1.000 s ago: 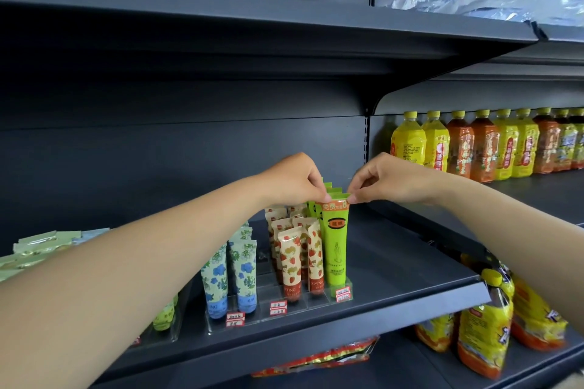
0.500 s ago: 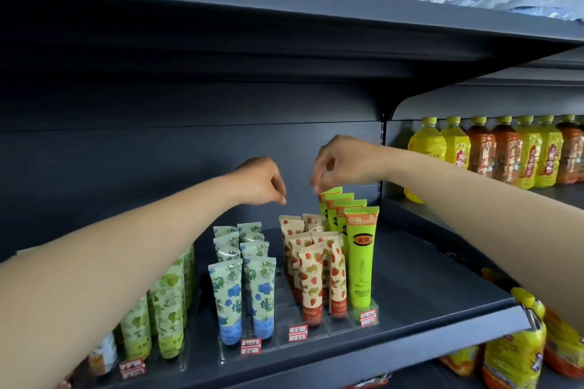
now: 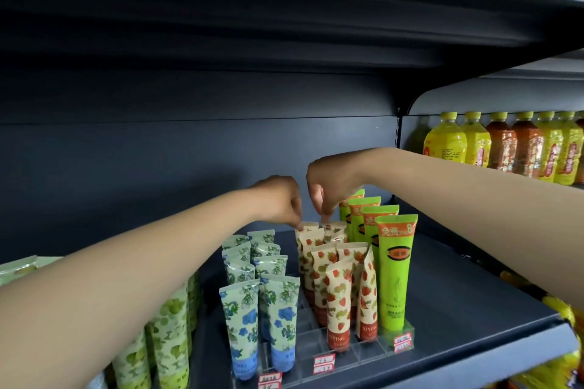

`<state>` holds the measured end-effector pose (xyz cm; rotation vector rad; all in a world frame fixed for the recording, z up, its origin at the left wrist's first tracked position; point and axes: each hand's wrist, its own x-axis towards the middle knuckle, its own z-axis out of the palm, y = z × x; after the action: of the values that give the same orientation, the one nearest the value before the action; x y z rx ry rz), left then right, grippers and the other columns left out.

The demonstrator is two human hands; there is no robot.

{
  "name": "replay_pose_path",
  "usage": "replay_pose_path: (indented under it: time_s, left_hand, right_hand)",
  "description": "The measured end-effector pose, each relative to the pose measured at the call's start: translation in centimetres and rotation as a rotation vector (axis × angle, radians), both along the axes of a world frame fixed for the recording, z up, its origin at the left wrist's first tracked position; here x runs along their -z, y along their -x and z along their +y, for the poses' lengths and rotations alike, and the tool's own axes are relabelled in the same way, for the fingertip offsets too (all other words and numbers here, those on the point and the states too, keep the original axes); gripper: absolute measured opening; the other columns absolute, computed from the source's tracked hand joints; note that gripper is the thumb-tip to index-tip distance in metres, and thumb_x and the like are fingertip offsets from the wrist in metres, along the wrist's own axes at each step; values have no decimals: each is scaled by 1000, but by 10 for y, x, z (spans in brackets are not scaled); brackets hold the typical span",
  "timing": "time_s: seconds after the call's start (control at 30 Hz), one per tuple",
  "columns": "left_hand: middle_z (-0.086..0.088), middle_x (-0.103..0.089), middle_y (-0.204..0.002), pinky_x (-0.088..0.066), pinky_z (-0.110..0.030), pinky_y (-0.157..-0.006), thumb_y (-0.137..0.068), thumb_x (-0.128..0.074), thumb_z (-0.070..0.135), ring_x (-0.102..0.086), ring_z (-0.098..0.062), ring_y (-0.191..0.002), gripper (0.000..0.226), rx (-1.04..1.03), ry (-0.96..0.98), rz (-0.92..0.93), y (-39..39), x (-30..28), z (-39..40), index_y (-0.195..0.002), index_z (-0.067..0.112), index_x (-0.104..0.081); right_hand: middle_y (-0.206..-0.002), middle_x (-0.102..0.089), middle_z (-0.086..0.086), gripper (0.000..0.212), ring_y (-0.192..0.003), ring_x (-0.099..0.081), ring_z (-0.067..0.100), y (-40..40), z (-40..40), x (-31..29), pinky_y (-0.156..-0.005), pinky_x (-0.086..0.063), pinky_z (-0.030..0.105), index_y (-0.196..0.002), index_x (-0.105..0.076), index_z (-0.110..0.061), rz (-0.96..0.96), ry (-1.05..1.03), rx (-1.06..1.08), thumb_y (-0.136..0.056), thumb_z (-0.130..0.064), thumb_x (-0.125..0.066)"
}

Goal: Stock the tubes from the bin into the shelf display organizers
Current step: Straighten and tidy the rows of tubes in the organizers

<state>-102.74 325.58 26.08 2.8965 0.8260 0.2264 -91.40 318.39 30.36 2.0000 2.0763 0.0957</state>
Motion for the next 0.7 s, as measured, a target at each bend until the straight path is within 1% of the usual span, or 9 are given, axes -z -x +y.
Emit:
replay_pose_path:
  time_s: [0.07,0.2,0.33,0.4,0.5,0.6,0.7]
  left_hand:
    - [10,-60,-75,-40,-21,-60,-79,-72,26,-54,-9,-74,13,6,3,-3,2,0,1,-86,14,-72]
    - [12,-58,-69,-39,-22,-60,-77,-75,26,-54,-9,-71,11,-11,12,-18,6,1,3,-74,19,-67]
    - [11,-56,-66,-37,-21,-53,-76,-75,27,-52,-9,-67,16,-20,7,-30,7,1,3,-69,20,-63]
    - [10,-57,-68,-37,-21,-53,-76,-75,27,-52,-10,-68,15,-28,3,-34,7,1,2,-70,19,-64]
    - [11,-58,-68,-37,-21,-53,-76,-76,27,-53,-10,-69,14,-42,3,-47,6,-1,1,-70,19,-65]
    - [12,-58,-66,-37,-21,-53,-75,-76,26,-53,-8,-67,14,-35,2,-45,4,-1,1,-68,20,-66]
    - [13,-57,-65,-36,-20,-53,-75,-76,26,-52,-7,-65,16,-29,14,-43,1,1,0,-65,21,-64]
  right_hand:
    - [-83,-68,-9,9,-84,-61,11,-1,1,1,-80,-49,29,-78,-72,-20,3,14,4,-79,-29,-73]
    - [-88,-68,-9,12,-87,-60,11,-2,3,2,-81,-49,28,-84,-73,-17,3,52,13,-80,-29,-71]
    - [-92,-68,-8,13,-86,-58,8,-3,3,5,-74,-46,22,-87,-73,-16,2,68,17,-82,-27,-71]
    - [-88,-66,-10,11,-82,-56,6,-3,4,6,-76,-44,21,-85,-72,-17,-2,74,8,-81,-28,-71]
    - [-82,-62,-14,10,-75,-53,2,-5,3,6,-73,-41,21,-75,-67,-24,20,77,-8,-81,-30,-71]
    - [-81,-62,-15,10,-77,-53,3,-8,2,7,-75,-43,21,-72,-67,-26,64,63,-23,-80,-30,-72]
    - [-85,-65,-13,8,-84,-56,5,-10,1,8,-77,-43,21,-74,-69,-26,92,44,-27,-79,-30,-73]
